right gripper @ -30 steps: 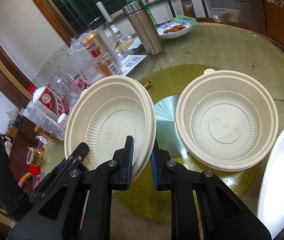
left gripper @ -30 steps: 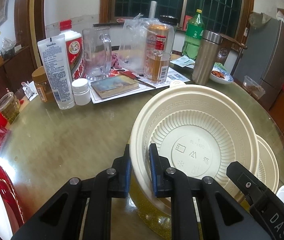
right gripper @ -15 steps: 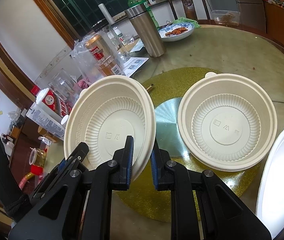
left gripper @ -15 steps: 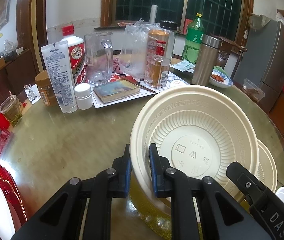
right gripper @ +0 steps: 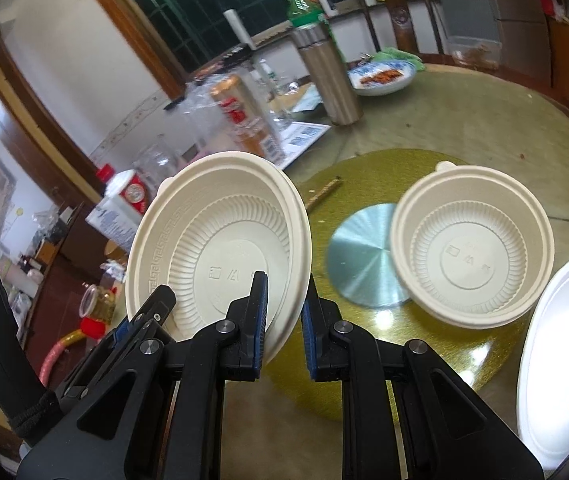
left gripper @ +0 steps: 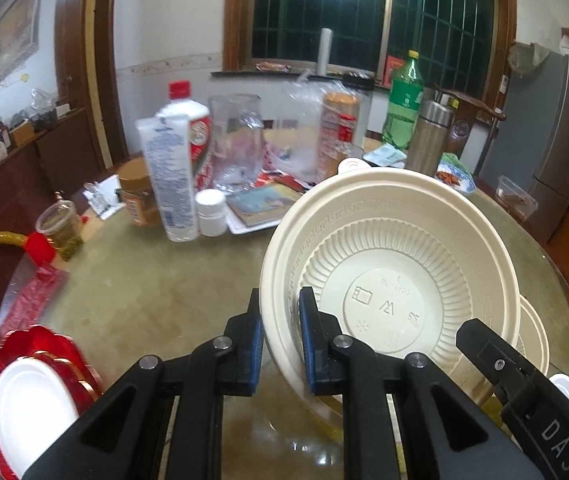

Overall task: Organize plates and bowls
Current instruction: 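Lift the beige bowl with both tools and carry it over the red plate stack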

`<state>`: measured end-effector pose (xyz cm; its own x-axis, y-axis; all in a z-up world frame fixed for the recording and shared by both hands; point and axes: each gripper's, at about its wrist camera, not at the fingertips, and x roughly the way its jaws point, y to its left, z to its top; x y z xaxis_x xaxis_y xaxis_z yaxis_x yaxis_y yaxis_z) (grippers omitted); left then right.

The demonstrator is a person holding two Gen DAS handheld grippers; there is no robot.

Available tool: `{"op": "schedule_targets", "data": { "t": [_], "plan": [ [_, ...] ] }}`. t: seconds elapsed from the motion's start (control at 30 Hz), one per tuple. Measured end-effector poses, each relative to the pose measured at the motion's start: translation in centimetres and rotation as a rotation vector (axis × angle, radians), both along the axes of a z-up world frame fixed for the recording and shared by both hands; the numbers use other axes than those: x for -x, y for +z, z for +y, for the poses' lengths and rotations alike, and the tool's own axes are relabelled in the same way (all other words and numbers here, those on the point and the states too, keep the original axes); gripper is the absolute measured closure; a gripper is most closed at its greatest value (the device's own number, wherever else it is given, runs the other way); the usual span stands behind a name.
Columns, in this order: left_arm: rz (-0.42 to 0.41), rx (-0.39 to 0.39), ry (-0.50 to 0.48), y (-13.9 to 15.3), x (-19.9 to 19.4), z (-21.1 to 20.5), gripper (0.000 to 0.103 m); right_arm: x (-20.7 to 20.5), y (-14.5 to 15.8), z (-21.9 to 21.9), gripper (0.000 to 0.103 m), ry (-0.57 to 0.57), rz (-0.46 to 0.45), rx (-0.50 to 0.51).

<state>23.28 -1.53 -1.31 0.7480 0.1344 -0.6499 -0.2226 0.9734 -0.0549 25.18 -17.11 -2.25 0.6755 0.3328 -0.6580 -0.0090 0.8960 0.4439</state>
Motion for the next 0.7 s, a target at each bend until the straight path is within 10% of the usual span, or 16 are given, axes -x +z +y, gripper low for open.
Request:
{"op": "schedule_targets", "data": {
  "t": [0.7],
  "plan": [
    [-0.054, -0.002, 0.064, 2.3, 7.9, 5.4, 0.086, 6.9, 2.9, 5.6, 0.087, 0.107, -0.069, 0.053]
  ]
}}
